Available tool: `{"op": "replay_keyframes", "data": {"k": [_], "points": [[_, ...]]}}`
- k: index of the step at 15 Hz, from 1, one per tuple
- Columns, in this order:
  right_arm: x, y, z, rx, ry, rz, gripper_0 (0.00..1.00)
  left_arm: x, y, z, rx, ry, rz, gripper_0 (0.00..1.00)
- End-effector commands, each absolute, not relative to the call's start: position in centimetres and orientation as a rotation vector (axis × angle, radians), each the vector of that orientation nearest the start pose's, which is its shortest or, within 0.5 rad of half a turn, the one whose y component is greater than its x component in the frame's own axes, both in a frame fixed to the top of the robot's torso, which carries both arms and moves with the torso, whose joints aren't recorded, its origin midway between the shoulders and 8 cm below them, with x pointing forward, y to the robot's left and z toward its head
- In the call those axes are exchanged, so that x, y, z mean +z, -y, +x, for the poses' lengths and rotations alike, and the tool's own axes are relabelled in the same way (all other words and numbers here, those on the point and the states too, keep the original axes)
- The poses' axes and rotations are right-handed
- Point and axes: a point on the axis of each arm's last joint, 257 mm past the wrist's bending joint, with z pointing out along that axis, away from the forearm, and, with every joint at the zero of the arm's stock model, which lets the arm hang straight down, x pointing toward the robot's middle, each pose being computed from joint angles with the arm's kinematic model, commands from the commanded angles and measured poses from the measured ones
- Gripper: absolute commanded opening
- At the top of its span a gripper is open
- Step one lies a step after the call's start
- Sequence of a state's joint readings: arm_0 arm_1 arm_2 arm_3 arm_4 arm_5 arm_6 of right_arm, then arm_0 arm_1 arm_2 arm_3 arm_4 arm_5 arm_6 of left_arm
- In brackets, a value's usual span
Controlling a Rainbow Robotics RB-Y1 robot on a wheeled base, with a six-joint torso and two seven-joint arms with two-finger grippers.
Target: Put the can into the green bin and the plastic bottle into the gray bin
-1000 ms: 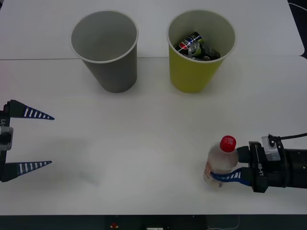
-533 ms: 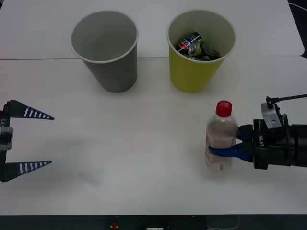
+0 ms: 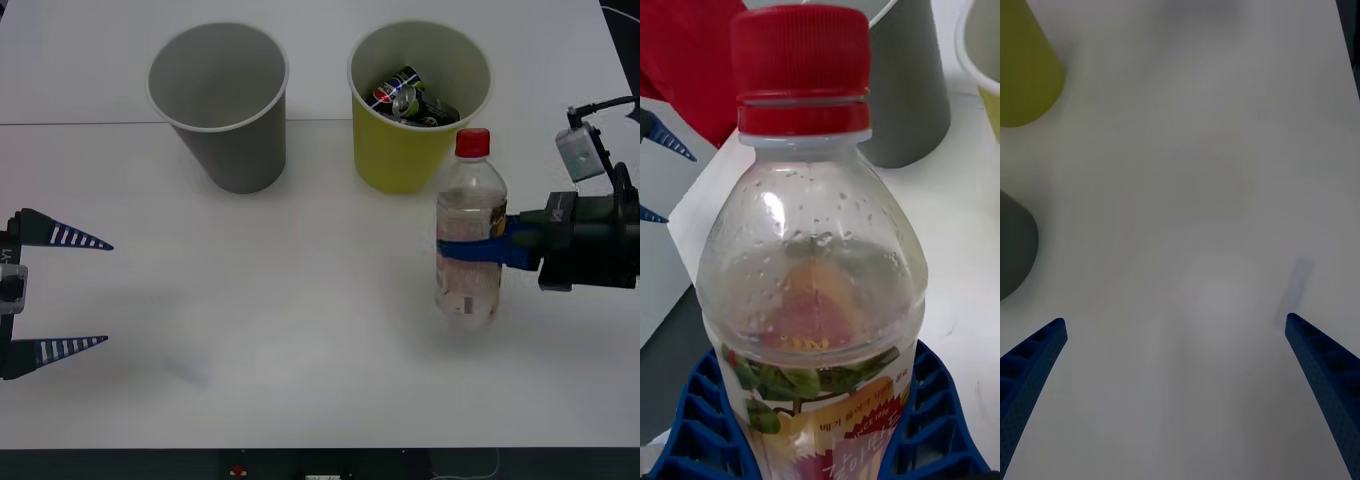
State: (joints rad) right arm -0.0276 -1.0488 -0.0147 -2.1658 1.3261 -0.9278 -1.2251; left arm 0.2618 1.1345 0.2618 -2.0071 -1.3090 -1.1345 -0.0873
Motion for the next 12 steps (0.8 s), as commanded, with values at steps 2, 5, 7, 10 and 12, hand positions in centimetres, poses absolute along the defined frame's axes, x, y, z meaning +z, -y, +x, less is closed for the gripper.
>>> {"op": "replay_keyframes", "data": {"k": [2,5,7,10,12], "points": [[-5.6,13.3,38.2,0.926,-1.966,-0.759,0.0,-16.7,-28.6,34.1,-0.118,-1.444,1.762,1.0],[-3.4,13.4,39.4,0.882,-1.964,-0.848,0.0,-16.7,-28.6,34.1,-0.118,-1.444,1.762,1.0],[-2.1,13.7,40.0,0.848,-1.979,-0.905,0.0,-16.7,-28.6,34.1,-0.118,-1.444,1.762,1.0],[0.0,12.7,41.0,0.775,-2.033,-0.96,0.0,-16.7,-28.6,34.1,-0.118,-1.444,1.762,1.0],[0.8,11.2,42.3,0.759,-2.022,-0.996,0.0,-16.7,-28.6,34.1,-0.118,-1.444,1.762,1.0]]}}
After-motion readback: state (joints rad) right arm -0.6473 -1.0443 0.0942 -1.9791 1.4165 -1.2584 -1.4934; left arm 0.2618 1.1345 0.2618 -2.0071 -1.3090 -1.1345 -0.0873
